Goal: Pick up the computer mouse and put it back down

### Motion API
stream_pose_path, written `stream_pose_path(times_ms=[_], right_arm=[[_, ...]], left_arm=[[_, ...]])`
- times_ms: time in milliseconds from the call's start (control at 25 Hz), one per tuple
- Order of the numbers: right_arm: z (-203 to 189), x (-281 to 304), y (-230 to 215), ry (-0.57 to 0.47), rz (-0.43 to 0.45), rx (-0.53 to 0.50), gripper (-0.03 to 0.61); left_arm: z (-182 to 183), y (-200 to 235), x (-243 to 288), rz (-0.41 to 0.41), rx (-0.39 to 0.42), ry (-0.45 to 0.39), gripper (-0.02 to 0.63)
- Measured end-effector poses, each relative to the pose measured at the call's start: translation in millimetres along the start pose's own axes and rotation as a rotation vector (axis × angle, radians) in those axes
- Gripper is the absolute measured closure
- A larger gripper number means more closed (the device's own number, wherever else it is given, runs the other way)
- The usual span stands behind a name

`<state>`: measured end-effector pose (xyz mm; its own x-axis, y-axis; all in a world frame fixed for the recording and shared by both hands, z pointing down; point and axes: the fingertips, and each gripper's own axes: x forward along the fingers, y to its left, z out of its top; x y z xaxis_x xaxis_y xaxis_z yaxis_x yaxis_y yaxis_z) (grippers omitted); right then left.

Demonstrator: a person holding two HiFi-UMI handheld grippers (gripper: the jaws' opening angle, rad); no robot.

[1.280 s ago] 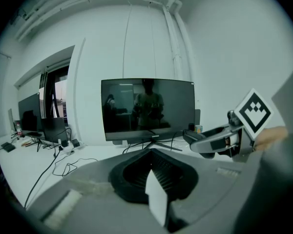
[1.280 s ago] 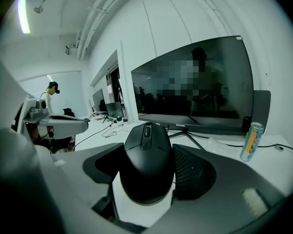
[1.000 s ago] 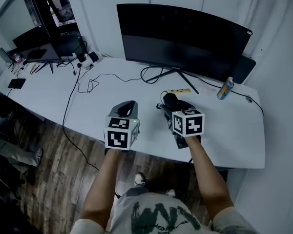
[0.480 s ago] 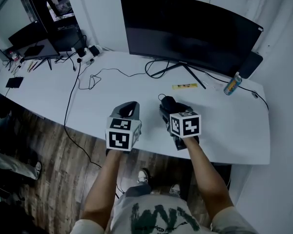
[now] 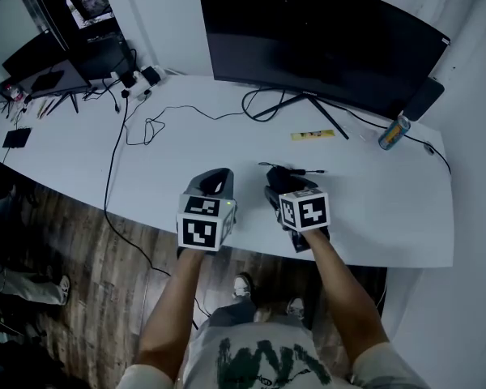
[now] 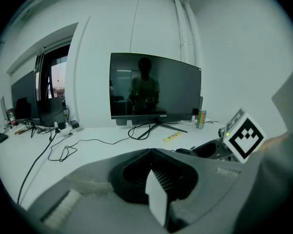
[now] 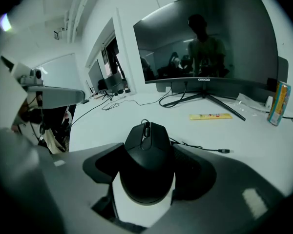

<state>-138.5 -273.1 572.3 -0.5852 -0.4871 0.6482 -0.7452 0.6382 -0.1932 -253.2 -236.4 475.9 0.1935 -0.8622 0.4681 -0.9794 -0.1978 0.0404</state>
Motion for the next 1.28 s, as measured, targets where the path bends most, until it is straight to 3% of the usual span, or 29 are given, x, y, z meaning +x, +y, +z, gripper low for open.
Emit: stream_pose_path(times_ms=[400, 800, 1280], right_arm=[[-29.9, 24.7, -4.9, 0.072, -0.020, -0.005, 0.270], [-41.2, 31.8, -6.6, 0.135, -0.048, -0.078, 0.267], [-38.4, 29.5, -6.6, 0.105, -0.043, -0.035, 0.256]], left_arm=[[-10.0, 11.3, 13.1, -0.015, 0.010, 0.022, 0.609], [-9.9, 14.2, 20.1, -0.034, 0.020, 0.026, 0.609], [-3.8, 10.9, 25.4, -0.053, 0.030, 0.018, 0.609]])
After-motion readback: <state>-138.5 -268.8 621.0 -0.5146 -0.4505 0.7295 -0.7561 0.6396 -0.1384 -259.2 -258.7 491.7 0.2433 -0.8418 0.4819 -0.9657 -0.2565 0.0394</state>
